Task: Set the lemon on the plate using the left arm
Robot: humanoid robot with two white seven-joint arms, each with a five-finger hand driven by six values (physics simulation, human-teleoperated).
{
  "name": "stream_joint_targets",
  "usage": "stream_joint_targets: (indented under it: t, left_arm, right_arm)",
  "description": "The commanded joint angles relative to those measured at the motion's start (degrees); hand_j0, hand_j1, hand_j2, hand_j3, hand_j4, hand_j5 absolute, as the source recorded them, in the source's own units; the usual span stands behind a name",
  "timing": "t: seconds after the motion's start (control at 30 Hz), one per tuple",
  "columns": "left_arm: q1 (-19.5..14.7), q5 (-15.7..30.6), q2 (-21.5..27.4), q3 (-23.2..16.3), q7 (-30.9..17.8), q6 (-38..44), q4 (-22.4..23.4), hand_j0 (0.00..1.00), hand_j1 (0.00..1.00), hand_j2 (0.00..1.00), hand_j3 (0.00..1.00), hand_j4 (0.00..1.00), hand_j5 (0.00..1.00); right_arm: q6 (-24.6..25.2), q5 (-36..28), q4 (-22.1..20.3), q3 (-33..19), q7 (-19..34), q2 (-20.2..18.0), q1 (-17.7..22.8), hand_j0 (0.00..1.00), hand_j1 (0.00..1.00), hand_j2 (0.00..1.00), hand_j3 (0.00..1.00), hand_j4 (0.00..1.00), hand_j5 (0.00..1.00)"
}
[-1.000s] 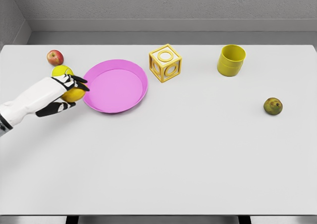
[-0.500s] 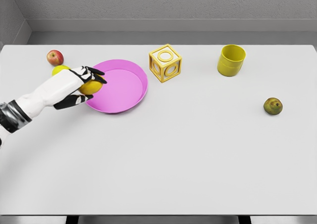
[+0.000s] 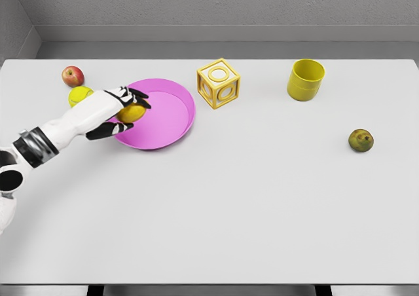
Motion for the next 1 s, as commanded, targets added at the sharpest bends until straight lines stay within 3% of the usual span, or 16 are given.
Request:
stream_joint_targets:
  t: [0.0,0.13,0.17,0.2,0.23,0.57,0.7,0.83,0.97]
  left_arm:
    - [0.0,-0.7,-0.8,0.0,0.0,0.1,1.5,0.56,0.56,0.56,0.56,0.56,0.56]
    - [-0.8,-1.7,-1.6,-0.1,0.0,0.1,2.1,0.59,0.59,0.59,0.59,0.59,0.59]
    - [-1.3,-1.8,-2.0,-0.1,0.0,0.1,2.0,0.65,0.65,0.65,0.65,0.65,0.65]
    - [-1.9,-1.8,-2.5,-0.2,0.0,0.1,2.0,0.96,0.96,0.96,0.96,0.96,0.96]
    - [-1.9,-1.7,-2.5,-0.2,0.1,0.1,2.0,1.0,1.0,1.0,1.0,1.0,1.0]
    - [-1.8,-1.1,-2.3,-0.1,0.1,0.1,1.3,1.0,1.0,1.0,1.0,1.0,1.0]
    - [-1.6,-0.8,-1.3,0.4,0.1,0.1,-3.0,1.0,1.0,1.0,1.0,1.0,1.0]
    - [-0.9,4.6,2.2,1.3,0.1,0.1,-3.2,1.0,1.0,1.0,1.0,1.0,1.0]
    - [6.1,4.2,8.0,6.5,0.0,0.1,-2.9,1.0,1.0,1.0,1.0,1.0,1.0]
  right_arm:
    - [0.0,0.0,0.0,0.0,0.0,0.0,0.0,1.0,1.0,1.0,1.0,1.0,1.0]
    - [0.0,0.0,0.0,0.0,0.0,0.0,0.0,1.0,1.0,1.0,1.0,1.0,1.0]
    - [0.0,0.0,0.0,0.0,0.0,0.0,0.0,1.0,1.0,1.0,1.0,1.0,1.0]
    - [0.0,0.0,0.0,0.0,0.0,0.0,0.0,1.0,1.0,1.0,1.0,1.0,1.0]
    - [0.0,0.0,0.0,0.0,0.0,0.0,0.0,1.0,1.0,1.0,1.0,1.0,1.0]
    - [0.0,0.0,0.0,0.0,0.0,0.0,0.0,1.0,1.0,1.0,1.0,1.0,1.0]
    - [0.0,0.0,0.0,0.0,0.0,0.0,0.0,1.0,1.0,1.0,1.0,1.0,1.0]
    - [0.0,0.0,0.0,0.0,0.0,0.0,0.0,1.0,1.0,1.0,1.0,1.0,1.0]
    - [0.0,0.0,0.0,0.0,0.0,0.0,0.0,1.0,1.0,1.0,1.0,1.0,1.0]
